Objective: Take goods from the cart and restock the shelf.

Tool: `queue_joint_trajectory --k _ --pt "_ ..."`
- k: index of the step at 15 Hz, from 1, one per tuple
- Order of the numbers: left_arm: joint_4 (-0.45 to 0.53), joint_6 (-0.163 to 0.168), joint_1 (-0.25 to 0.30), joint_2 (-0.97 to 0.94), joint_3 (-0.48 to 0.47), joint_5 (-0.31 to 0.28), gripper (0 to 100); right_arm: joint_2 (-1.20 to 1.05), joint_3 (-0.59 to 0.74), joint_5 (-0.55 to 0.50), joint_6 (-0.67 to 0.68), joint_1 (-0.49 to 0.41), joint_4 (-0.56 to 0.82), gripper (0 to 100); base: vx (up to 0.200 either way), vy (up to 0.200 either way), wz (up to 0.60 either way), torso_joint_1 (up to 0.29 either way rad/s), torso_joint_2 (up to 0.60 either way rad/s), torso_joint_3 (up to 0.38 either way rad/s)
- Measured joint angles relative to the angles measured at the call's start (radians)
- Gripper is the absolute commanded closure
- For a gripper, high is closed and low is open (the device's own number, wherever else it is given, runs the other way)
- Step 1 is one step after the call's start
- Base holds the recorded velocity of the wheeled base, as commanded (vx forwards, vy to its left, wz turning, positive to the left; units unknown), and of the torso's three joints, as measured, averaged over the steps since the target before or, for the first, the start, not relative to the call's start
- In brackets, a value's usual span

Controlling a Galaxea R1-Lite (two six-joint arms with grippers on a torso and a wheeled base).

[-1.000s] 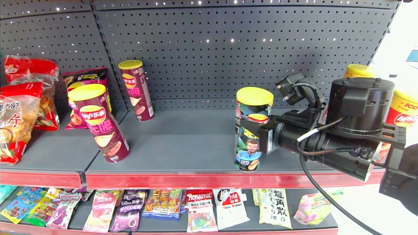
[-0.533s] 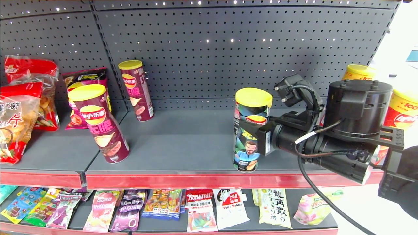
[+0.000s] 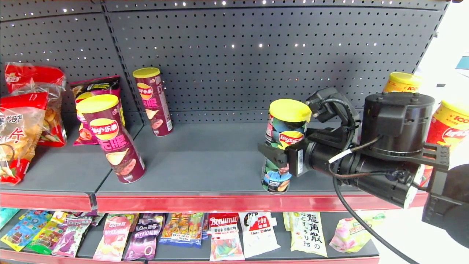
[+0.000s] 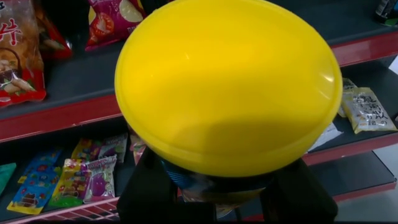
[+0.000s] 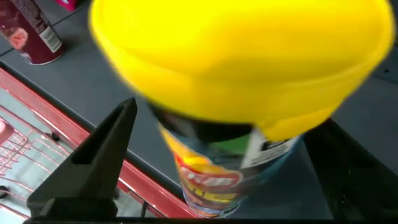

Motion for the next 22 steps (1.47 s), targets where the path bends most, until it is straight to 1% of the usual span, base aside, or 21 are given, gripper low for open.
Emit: queue_joint_trajectory --k 3,7,9,11,14,16,17,18,20,21,22 --pt "0.000 0.000 0.000 0.000 0.000 -0.001 100 -0.020 0.020 -0.032 0.001 0.000 -0.001 0 0.000 0.000 0.00 0.000 0.00 0.000" --pt "0.000 0.000 0.000 0.005 0.000 -0.004 100 -0.104 0.132 -0.038 0.004 -0.001 -0.001 0 0.000 0.000 0.00 0.000 0.00 0.000" --pt "0.000 0.000 0.001 0.009 0.000 -0.017 100 -0.159 0.195 -0.037 0.003 0.000 -0.001 0 0.000 0.000 0.00 0.000 0.00 0.000" --pt "0.000 0.000 0.000 0.016 0.000 -0.026 100 -0.236 0.271 -0.036 -0.001 0.005 -0.002 0 0.000 0.000 0.00 0.000 0.00 0.000" --pt "-0.004 0.000 0.000 0.039 0.001 -0.062 100 -0.383 0.406 -0.035 -0.045 0.005 0.001 0 0.000 0.000 0.00 0.000 0.00 0.000" --pt "-0.007 -0.002 -0.001 0.062 -0.007 -0.098 100 -0.512 0.493 -0.031 -0.089 -0.025 0.010 0 0.000 0.000 0.00 0.000 0.00 0.000" --pt "-0.007 -0.003 -0.001 0.075 -0.019 -0.100 100 -0.582 0.529 -0.029 -0.102 -0.054 0.030 0 0.000 0.000 0.00 0.000 0.00 0.000" --pt "-0.007 -0.003 -0.001 0.090 -0.039 -0.097 100 -0.661 0.555 -0.028 -0.110 -0.094 0.076 0 0.000 0.000 0.00 0.000 0.00 0.000" --pt "-0.005 -0.004 0.000 0.123 -0.078 -0.093 100 -0.845 0.585 -0.028 -0.122 -0.184 0.262 0 0.000 0.000 0.00 0.000 0.00 0.000" --pt "-0.004 -0.003 0.000 0.142 -0.100 -0.095 100 -0.944 0.585 -0.028 -0.130 -0.224 0.398 0 0.000 0.000 0.00 0.000 0.00 0.000" --pt "-0.007 -0.003 0.000 0.163 -0.122 -0.101 100 -1.056 0.568 -0.030 -0.139 -0.265 0.575 0 0.000 0.000 0.00 0.000 0.00 0.000"
